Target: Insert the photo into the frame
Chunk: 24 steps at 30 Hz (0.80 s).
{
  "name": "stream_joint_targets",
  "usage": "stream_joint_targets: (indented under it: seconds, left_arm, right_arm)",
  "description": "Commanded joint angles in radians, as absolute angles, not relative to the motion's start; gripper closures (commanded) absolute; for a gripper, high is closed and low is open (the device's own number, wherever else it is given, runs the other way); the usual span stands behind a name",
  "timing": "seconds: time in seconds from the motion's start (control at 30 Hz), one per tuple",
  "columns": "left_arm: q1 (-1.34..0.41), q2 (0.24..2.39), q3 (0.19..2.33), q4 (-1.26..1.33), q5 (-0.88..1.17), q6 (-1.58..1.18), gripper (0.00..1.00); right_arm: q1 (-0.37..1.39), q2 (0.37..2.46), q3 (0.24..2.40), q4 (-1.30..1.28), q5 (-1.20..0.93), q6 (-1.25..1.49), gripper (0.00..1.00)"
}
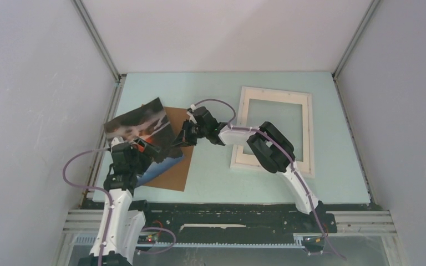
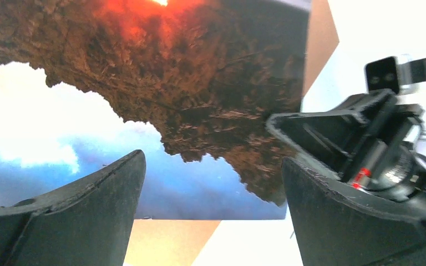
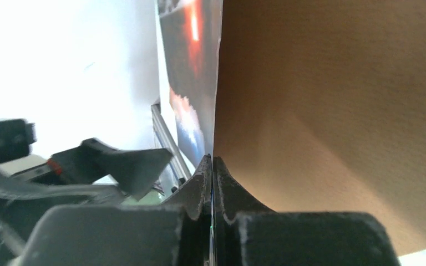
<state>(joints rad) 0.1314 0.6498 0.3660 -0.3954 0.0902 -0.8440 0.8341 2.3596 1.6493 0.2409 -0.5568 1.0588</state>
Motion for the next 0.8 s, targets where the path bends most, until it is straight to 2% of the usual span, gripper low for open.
stream_joint_targets:
  seconds: [0.0, 0.1, 0.27, 0.4, 0.57, 0.7, 0.77]
  left_arm:
    - [0.134, 0.597, 0.533, -0.513, 0.123, -0.758, 0.00]
    - [0.134, 0.573, 0.592, -0.526, 0.166, -0.733, 0.00]
    - [0.134, 0.595, 0.652, -0.525, 0.258, -0.734, 0.00]
    - [0.133, 0.668, 0.645, -0.470, 0.398, -0.750, 0.00]
    - [0.120, 0.704, 0.660, -0.446, 0.440, -0.755, 0.00]
    - [0.072, 0.750, 0.673, -0.408, 0.453, -0.764, 0.00]
    - [0.036, 0.786, 0.688, -0.399, 0.448, -0.763, 0.00]
  right_arm:
    - [0.841, 2.293, 1.708, 0.069, -0.492, 0.944, 1.00]
    - [0.823, 2.147, 1.705, -0.146, -0.423, 0.762, 1.00]
    - [0.737, 1.895, 1.586, -0.392, -0.461, 0.541, 1.00]
    - [0.574, 1.714, 1.500, -0.620, -0.534, 0.444, 1.00]
    - [0.326, 1.416, 1.380, -0.737, -0.597, 0.354, 1.00]
    - [0.116, 1.277, 1.428, -0.955, -0.532, 0.266, 1.00]
    - [0.052, 1.231, 1.462, -1.039, -0.377, 0.233, 1.00]
